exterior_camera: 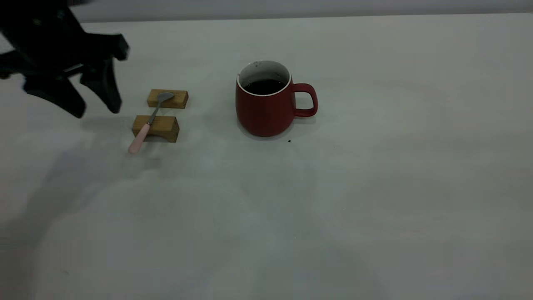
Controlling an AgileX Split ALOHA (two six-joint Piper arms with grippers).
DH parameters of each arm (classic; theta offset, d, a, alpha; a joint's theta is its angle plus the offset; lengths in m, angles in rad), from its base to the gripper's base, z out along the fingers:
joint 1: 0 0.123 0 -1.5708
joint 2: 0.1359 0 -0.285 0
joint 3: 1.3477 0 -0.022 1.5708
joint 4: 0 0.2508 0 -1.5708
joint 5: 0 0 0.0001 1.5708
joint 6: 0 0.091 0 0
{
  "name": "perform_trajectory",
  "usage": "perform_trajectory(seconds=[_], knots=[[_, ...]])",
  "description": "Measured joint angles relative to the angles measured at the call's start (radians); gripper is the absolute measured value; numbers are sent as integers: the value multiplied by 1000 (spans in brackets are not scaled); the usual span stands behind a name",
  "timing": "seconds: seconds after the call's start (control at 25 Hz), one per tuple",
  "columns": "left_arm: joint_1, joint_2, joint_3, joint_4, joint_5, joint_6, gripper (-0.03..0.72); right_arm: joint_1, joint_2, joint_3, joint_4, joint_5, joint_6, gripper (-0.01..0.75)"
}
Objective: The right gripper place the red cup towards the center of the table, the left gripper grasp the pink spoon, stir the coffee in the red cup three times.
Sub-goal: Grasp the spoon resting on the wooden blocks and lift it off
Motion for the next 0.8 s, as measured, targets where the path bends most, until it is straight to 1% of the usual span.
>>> perform_trajectory(seconds=[0.36,0.56,0.8], knots=[[0,155,-121,-2,-8,67,541,0,0,0,0,0,0,592],[-4,203,-139,-2,-6,88,541,0,0,0,0,0,0,592],[-41,245,-140,-2,-27,91,541,0,0,0,0,0,0,592]])
